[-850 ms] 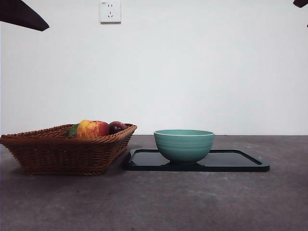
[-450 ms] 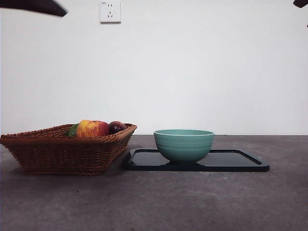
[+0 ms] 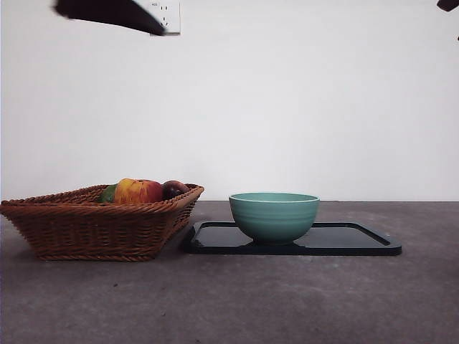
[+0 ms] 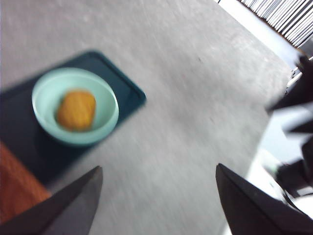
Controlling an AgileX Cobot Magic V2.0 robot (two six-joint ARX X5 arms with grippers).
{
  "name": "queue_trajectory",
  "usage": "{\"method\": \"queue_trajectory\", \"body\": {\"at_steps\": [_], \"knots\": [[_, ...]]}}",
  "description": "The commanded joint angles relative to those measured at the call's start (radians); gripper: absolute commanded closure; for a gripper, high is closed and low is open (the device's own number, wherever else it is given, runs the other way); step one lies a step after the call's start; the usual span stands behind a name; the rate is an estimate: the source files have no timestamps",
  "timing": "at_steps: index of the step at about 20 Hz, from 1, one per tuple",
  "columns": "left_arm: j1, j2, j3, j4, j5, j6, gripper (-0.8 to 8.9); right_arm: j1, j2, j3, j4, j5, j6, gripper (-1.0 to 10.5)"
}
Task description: Pick up the wifruite, put it on the bowl, pick up the plate, put it on desk
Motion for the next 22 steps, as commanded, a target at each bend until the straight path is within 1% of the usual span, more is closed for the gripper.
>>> {"method": "queue_trajectory", "body": {"at_steps": [1,3,6,8,11,17,22], "knots": [[-0.006,0.145,0.138,0.01,-0.006,0.065,4.39,0.006,0.005,0.01,0.004,-0.003,-0.007,7.4],[-0.01,0.269,0.243,0.011,-0.021,0.081,4.39,0.006,0.005,0.01,0.004,-0.003,-0.007,7.4],[-0.019,0.426,0.365,0.011,-0.061,0.127,4.39,0.006,0.005,0.01,0.004,-0.003,-0.007,7.4],[-0.032,0.516,0.427,0.011,-0.095,0.158,4.39,0.006,0.005,0.01,0.004,-0.003,-0.007,7.4],[-0.053,0.632,0.494,0.012,-0.161,0.229,4.39,0.006,0.005,0.01,0.003,-0.003,-0.007,7.4],[-0.097,0.776,0.513,0.053,-0.239,0.332,4.4,0.006,0.005,0.01,0.003,-0.002,-0.006,7.4],[-0.121,0.849,0.513,0.071,-0.279,0.365,4.41,0.006,0.005,0.01,-0.02,-0.002,-0.007,7.4]]}}
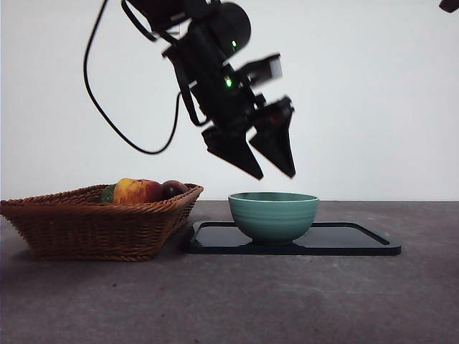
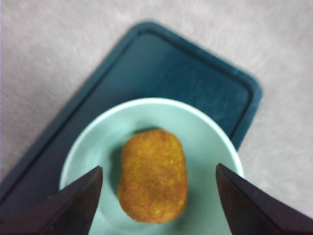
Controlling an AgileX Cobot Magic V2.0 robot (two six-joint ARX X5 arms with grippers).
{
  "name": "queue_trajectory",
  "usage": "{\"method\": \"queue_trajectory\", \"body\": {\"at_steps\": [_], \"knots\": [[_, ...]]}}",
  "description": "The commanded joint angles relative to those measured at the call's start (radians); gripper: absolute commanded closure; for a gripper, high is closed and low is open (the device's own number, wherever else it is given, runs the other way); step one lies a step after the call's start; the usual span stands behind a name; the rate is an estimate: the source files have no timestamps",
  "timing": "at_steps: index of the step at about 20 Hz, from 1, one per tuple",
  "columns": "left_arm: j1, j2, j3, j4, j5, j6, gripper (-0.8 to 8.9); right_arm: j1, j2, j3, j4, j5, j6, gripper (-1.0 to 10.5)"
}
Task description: Pick up the wifruite, put it on the bowl, pick up the plate, put it on desk
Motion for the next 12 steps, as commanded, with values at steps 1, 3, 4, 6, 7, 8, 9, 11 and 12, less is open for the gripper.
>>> {"method": "queue_trajectory", "body": {"at_steps": [1,3,4,6,7,8,9,11,12], "knots": [[-0.016,0.048,0.027,0.014,-0.009,0.037,4.41,0.006,0.005,0.01,-0.01,-0.002,-0.007,7.4],[-0.019,0.066,0.027,0.021,-0.02,0.045,4.41,0.006,0.005,0.01,-0.011,-0.002,-0.006,7.4],[-0.021,0.071,0.027,0.026,-0.029,0.047,4.41,0.006,0.005,0.01,-0.013,-0.002,-0.006,7.4],[-0.022,0.083,0.027,0.031,-0.036,0.048,4.41,0.006,0.005,0.01,-0.014,-0.002,-0.006,7.4],[-0.022,0.091,0.027,0.032,-0.036,0.049,4.41,0.006,0.005,0.01,-0.014,-0.002,-0.006,7.4],[-0.022,0.097,0.027,0.032,-0.036,0.05,4.41,0.006,0.005,0.01,-0.014,-0.002,-0.006,7.4],[-0.022,0.107,0.027,0.032,-0.036,0.05,4.41,0.006,0.005,0.01,-0.014,-0.002,-0.006,7.4],[-0.022,0.119,0.027,0.031,-0.037,0.05,4.41,0.006,0.005,0.01,-0.015,-0.002,-0.006,7.4],[-0.025,0.124,0.027,0.032,-0.037,0.05,4.41,0.006,0.005,0.01,-0.016,-0.002,-0.006,7.4]]}}
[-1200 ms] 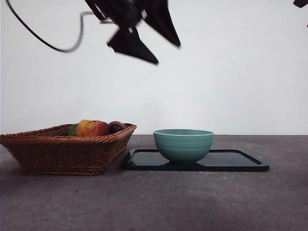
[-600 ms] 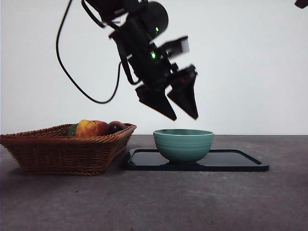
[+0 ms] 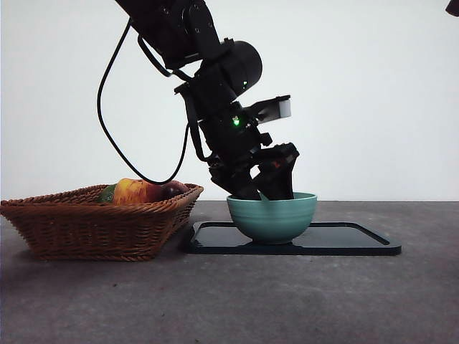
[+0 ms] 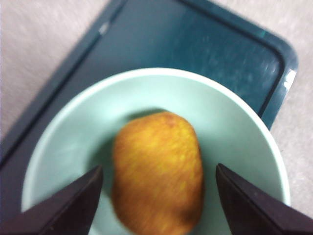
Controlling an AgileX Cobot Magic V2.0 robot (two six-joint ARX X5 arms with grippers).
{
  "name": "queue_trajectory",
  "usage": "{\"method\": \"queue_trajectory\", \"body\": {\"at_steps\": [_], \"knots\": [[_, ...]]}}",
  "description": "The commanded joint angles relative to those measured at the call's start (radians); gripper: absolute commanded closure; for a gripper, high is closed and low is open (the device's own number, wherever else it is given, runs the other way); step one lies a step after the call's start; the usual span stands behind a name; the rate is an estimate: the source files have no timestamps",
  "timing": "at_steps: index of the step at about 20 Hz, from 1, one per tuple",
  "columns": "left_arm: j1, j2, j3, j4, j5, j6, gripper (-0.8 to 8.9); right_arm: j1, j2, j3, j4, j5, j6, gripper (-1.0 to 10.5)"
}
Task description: Pick up the wifruite, put it on the bowl, pick up the plate, put it on desk
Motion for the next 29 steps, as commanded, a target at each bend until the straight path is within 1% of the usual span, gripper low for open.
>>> {"method": "queue_trajectory", "body": {"at_steps": [1,3,5,6,10,13,14,15,16,20,22,25,29], "knots": [[-0.015,0.039,0.027,0.008,-0.001,0.009,4.42,0.006,0.005,0.01,0.003,-0.002,-0.007,7.4],[-0.016,0.039,0.027,0.01,-0.001,0.01,4.63,0.006,0.005,0.01,0.003,-0.002,-0.007,7.4],[-0.016,0.039,0.027,0.01,-0.001,0.009,5.75,0.006,0.005,0.01,0.003,-0.002,-0.007,7.4],[-0.016,0.039,0.027,0.01,-0.001,0.009,6.05,0.006,0.005,0.01,0.003,-0.002,-0.007,7.4],[-0.016,0.036,0.047,-0.018,-0.001,-0.007,6.07,0.006,0.005,0.01,0.003,0.003,-0.008,7.4],[-0.01,0.015,0.101,-0.076,0.004,-0.058,6.07,0.006,0.005,0.01,0.003,0.006,-0.008,7.4],[-0.007,-0.005,0.111,-0.077,0.021,-0.079,6.07,0.006,0.005,0.01,0.004,0.006,-0.011,7.4],[-0.002,-0.035,0.113,-0.074,0.049,-0.095,6.07,0.006,0.005,0.01,0.005,0.006,-0.011,7.4],[0.005,-0.077,0.113,-0.076,0.056,-0.122,6.07,0.006,0.005,0.01,0.006,0.006,-0.012,7.4],[0.037,-0.276,0.113,-0.116,0.055,-0.245,6.06,0.006,0.005,0.01,0.015,0.006,-0.014,7.4],[0.059,-0.395,0.113,-0.169,0.053,-0.284,6.06,0.006,0.005,0.01,0.018,0.006,-0.014,7.4],[0.097,-0.534,0.112,-0.272,0.006,-0.325,6.06,0.006,0.005,0.01,0.018,0.006,-0.015,7.4],[0.149,-0.649,0.098,-0.408,-0.066,-0.365,6.06,0.006,0.005,0.01,0.02,0.006,-0.018,7.4]]}}
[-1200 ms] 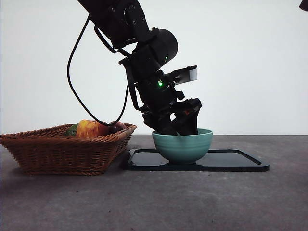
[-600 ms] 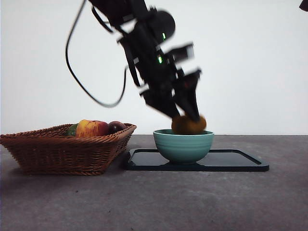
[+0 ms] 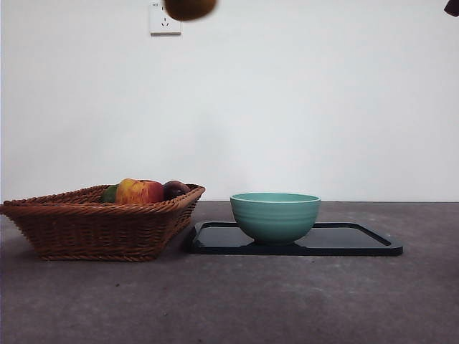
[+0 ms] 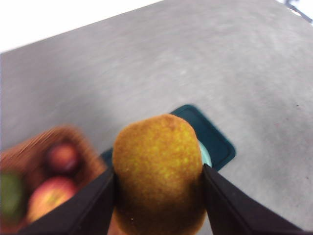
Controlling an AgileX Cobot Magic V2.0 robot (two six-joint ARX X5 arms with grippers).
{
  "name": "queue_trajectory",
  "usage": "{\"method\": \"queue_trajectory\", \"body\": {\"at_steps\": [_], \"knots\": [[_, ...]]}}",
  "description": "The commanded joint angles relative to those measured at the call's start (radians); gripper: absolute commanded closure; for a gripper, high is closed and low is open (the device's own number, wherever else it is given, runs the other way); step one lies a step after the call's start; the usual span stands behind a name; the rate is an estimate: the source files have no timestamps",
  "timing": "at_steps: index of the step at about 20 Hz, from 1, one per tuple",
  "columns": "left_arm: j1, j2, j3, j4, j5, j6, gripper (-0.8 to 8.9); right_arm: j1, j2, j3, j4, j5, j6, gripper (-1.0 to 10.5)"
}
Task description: Pick up the wifruite, put it on the bowl, pick up the plate, put it on desk
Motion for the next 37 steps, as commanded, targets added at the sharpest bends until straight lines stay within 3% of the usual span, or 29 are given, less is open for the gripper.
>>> {"method": "queue_trajectory", "body": {"at_steps": [1,6,14,18,27,29,32,37], "knots": [[0.018,-0.029,0.002,-0.034,-0.043,-0.034,6.05,0.006,0.005,0.01,0.015,0.002,-0.015,7.4],[0.073,-0.14,-0.211,0.013,-0.104,-0.106,6.05,0.006,0.005,0.01,0.034,0.002,-0.016,7.4],[0.097,-0.154,-0.622,0.318,-0.204,-0.262,6.06,0.006,0.005,0.01,0.039,0.002,-0.015,7.4],[0.098,-0.102,-0.751,0.44,-0.244,-0.283,6.05,0.006,0.005,0.01,0.039,0.002,-0.015,7.4],[0.098,0.132,-0.777,0.57,-0.246,-0.249,5.99,0.006,0.005,0.01,0.032,0.001,-0.011,7.4],[0.098,0.136,-0.777,0.57,-0.247,-0.249,5.76,0.006,0.005,0.01,0.032,0.001,-0.011,7.4],[0.097,0.134,-0.777,0.569,-0.246,-0.249,4.29,0.006,0.005,0.01,0.032,0.001,-0.011,7.4],[0.095,0.002,-0.76,0.523,-0.245,-0.249,4.29,0.006,0.005,0.01,0.033,0.002,-0.011,7.4]]}}
